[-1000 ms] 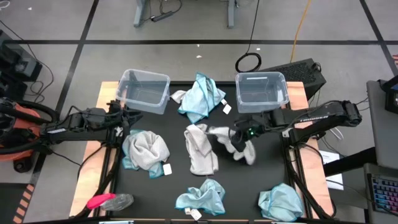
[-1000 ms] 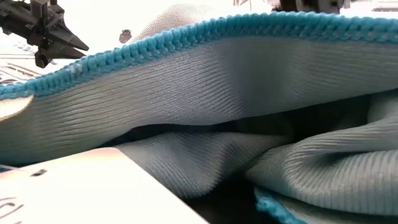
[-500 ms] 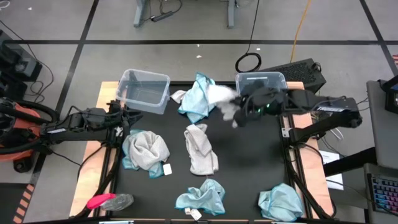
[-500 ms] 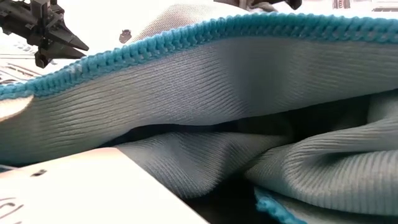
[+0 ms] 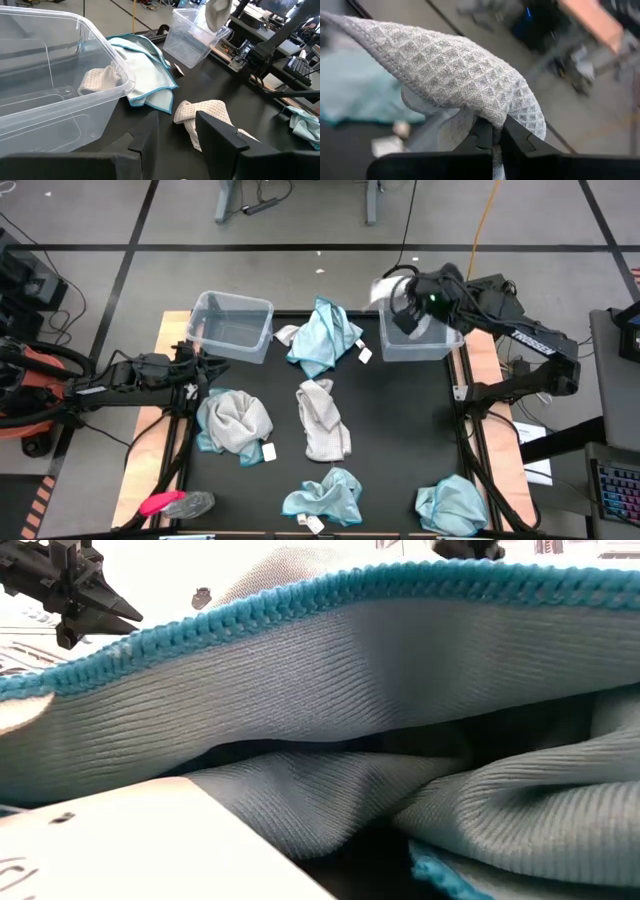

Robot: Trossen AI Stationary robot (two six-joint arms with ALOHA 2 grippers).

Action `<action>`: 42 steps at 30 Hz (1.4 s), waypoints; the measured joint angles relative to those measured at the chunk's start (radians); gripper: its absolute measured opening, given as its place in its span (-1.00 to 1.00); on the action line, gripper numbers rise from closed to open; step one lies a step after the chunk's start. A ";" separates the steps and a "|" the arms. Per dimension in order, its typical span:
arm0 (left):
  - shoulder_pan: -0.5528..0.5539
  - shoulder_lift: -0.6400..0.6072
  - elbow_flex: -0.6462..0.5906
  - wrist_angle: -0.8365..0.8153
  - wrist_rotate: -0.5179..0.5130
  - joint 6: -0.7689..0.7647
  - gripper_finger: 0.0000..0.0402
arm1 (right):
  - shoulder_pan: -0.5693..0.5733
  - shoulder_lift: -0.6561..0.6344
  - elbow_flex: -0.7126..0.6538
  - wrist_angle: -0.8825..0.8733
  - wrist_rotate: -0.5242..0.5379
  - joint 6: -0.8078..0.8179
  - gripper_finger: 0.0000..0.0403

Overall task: Sort microfiber towel by color & place in baskets
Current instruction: Put the gray microfiber towel into the right transparent bin, then put the blue microfiber towel into the left transparent bin

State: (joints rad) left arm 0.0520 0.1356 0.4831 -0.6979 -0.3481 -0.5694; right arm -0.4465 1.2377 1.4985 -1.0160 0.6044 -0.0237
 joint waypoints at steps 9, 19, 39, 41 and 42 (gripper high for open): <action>0.000 0.000 0.000 0.000 0.000 0.000 -0.31 | -0.180 0.058 -0.044 -0.144 -0.076 -0.018 -0.99; 0.000 0.000 0.000 0.000 0.000 0.000 -0.31 | -0.258 0.075 -0.226 -0.122 -0.189 0.009 -0.99; 0.000 0.000 0.000 0.011 0.000 0.000 -0.31 | -0.314 0.074 -0.263 -0.120 -0.350 0.065 -0.36; 0.000 0.000 0.000 0.010 0.000 0.000 -0.32 | -0.314 0.071 -0.263 -0.120 -0.350 0.088 -0.19; 0.000 0.000 0.000 0.010 0.000 0.000 -0.32 | -0.314 0.069 -0.263 -0.120 -0.350 0.096 -0.12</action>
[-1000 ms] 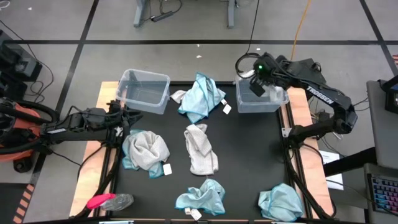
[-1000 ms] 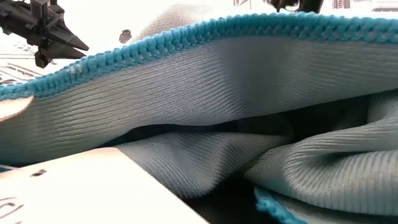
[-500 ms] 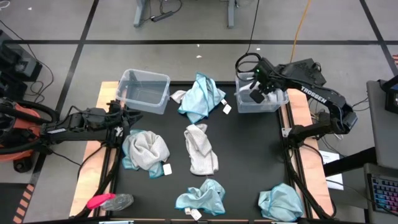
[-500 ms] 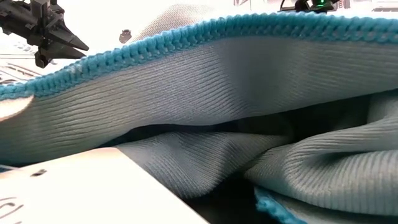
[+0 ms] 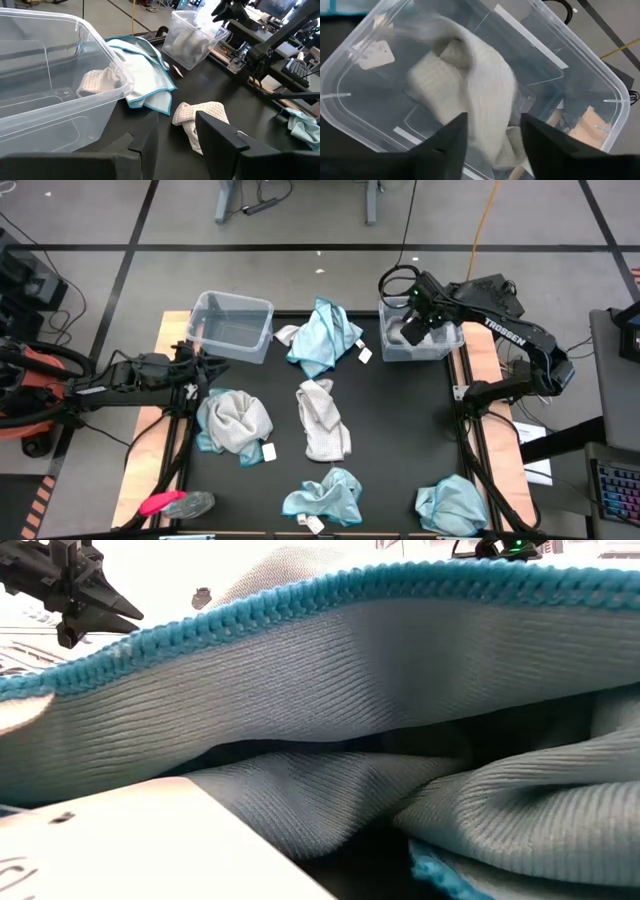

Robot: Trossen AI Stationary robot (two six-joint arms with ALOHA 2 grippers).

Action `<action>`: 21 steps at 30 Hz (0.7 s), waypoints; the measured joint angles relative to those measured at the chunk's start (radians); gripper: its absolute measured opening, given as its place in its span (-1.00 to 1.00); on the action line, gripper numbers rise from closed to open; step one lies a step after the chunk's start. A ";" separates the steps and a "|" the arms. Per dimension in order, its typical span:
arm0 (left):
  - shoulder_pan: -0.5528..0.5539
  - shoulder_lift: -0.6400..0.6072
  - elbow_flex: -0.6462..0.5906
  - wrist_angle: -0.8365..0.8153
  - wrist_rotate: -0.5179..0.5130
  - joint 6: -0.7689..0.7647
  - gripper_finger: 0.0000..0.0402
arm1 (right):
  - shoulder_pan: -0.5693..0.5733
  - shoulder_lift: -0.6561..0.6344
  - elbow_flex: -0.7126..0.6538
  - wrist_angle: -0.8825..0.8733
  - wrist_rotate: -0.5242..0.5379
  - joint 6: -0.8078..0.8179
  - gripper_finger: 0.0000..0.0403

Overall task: Sort microfiber towel by color & place in baskets
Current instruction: Put the blue microfiber towel into the left transparent bin

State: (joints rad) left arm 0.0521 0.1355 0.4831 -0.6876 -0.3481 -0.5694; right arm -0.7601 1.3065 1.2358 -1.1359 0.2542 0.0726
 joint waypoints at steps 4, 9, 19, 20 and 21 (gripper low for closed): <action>0.000 0.000 0.000 0.000 0.000 0.000 -0.31 | 0.000 -0.023 0.000 0.008 -0.002 0.026 0.11; 0.000 0.000 0.000 -0.002 0.000 0.050 -0.32 | 0.001 -0.073 0.000 0.033 -0.097 0.056 0.22; 0.000 0.000 0.000 -0.003 0.000 0.139 -0.31 | 0.032 -0.180 0.000 0.060 -0.281 0.128 0.22; 0.000 0.000 0.000 -0.003 0.000 0.142 -0.32 | 0.038 -0.190 0.000 0.067 -0.302 0.133 0.22; 0.000 0.000 0.000 -0.003 0.000 0.150 -0.31 | 0.045 -0.200 0.000 0.073 -0.321 0.141 0.22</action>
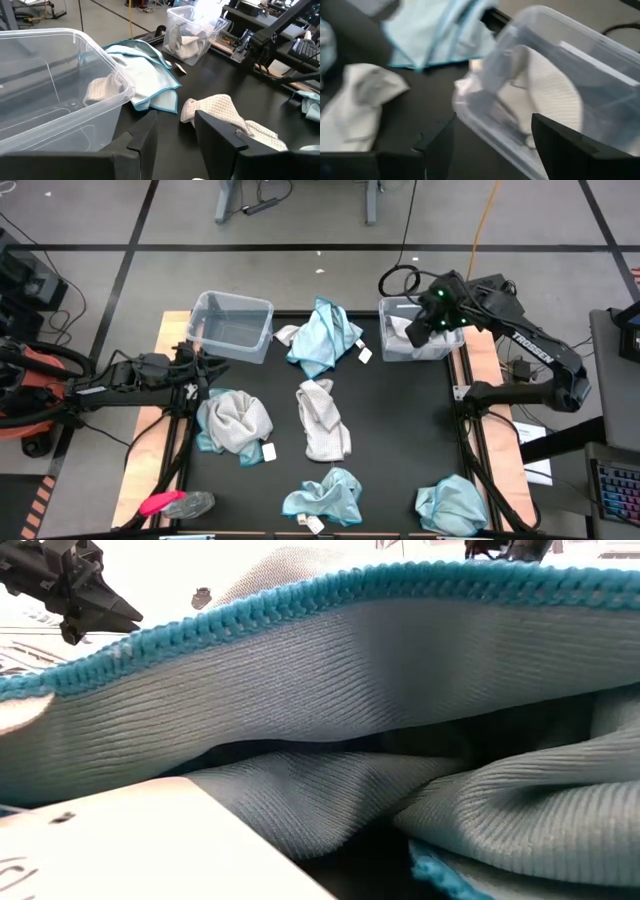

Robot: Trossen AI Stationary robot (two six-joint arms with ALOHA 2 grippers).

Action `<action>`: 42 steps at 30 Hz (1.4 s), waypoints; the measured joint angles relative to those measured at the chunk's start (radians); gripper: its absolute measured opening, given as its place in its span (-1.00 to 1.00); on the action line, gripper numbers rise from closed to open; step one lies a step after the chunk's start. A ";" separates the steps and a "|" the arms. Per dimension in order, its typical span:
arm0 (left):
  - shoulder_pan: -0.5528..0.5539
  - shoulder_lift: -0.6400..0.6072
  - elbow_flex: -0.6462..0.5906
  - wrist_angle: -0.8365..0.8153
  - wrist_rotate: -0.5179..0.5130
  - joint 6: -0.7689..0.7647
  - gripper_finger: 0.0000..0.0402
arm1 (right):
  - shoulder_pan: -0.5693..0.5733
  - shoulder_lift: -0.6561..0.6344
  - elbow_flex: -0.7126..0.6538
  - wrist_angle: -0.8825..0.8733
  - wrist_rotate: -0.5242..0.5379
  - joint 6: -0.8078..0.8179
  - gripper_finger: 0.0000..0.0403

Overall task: Sort microfiber towel by color & place in baskets
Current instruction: Put the blue microfiber towel into the left transparent bin

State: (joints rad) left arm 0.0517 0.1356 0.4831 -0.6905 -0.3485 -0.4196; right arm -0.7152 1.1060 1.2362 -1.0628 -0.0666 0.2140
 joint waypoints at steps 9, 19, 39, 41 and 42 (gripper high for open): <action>0.000 0.000 0.000 0.000 0.000 0.010 -0.32 | 0.082 -0.070 0.000 0.022 -0.047 0.100 0.22; 0.000 0.000 0.000 0.037 0.000 0.008 -0.32 | 0.193 -0.112 0.000 0.043 -0.153 0.169 0.23; 0.000 0.261 0.000 0.684 0.017 0.114 -0.31 | 0.470 -0.139 0.000 0.144 -0.171 0.281 0.23; 0.000 0.302 0.000 0.725 0.037 0.082 -0.31 | 0.487 -0.139 0.000 0.149 -0.168 0.290 0.23; 0.000 0.321 0.000 0.738 0.045 0.065 -0.31 | 0.496 -0.139 0.000 0.151 -0.165 0.294 0.23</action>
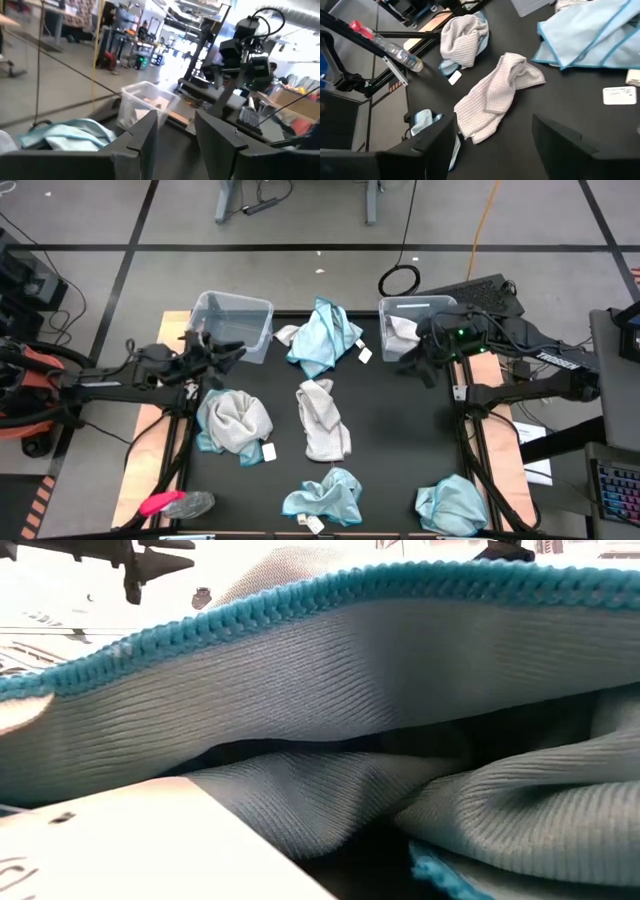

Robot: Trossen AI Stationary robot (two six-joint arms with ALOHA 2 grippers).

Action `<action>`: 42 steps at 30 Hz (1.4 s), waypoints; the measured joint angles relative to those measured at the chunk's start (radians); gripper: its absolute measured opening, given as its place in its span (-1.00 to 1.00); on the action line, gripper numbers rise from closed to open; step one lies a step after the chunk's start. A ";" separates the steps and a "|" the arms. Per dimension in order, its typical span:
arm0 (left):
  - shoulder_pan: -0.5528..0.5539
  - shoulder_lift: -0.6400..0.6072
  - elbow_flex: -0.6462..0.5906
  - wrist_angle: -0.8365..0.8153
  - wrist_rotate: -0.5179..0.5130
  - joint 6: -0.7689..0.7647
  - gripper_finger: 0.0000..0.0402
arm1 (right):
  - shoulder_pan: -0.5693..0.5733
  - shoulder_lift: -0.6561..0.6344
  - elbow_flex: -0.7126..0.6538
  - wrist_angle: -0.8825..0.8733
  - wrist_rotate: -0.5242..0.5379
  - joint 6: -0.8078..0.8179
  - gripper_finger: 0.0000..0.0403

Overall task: Sort microfiber towel by color & place in baskets
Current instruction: Put the blue microfiber towel into the left transparent bin

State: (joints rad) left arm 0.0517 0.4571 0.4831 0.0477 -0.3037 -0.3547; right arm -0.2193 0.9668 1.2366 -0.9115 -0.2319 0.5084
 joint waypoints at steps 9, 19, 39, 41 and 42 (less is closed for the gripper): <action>0.001 0.239 0.000 0.129 -0.042 0.074 -0.31 | 0.093 0.007 0.000 0.027 0.050 0.004 0.23; 0.061 0.674 0.206 0.140 -0.042 0.214 -0.31 | 0.154 0.044 0.000 0.029 0.057 0.000 0.23; 0.291 1.333 0.818 -0.325 0.125 0.413 -0.26 | 0.307 0.050 0.000 0.026 0.212 0.004 0.23; 0.304 1.371 0.854 -0.361 0.134 0.412 -0.16 | 0.320 0.050 0.000 0.026 0.214 0.009 0.23; 0.309 1.388 0.870 -0.375 0.135 0.412 -0.10 | 0.326 0.050 0.000 0.026 0.221 0.010 0.23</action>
State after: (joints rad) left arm 0.3606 1.8449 1.3529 -0.3273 -0.1683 0.0573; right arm 0.1067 1.0168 1.2369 -0.8860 -0.0108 0.5188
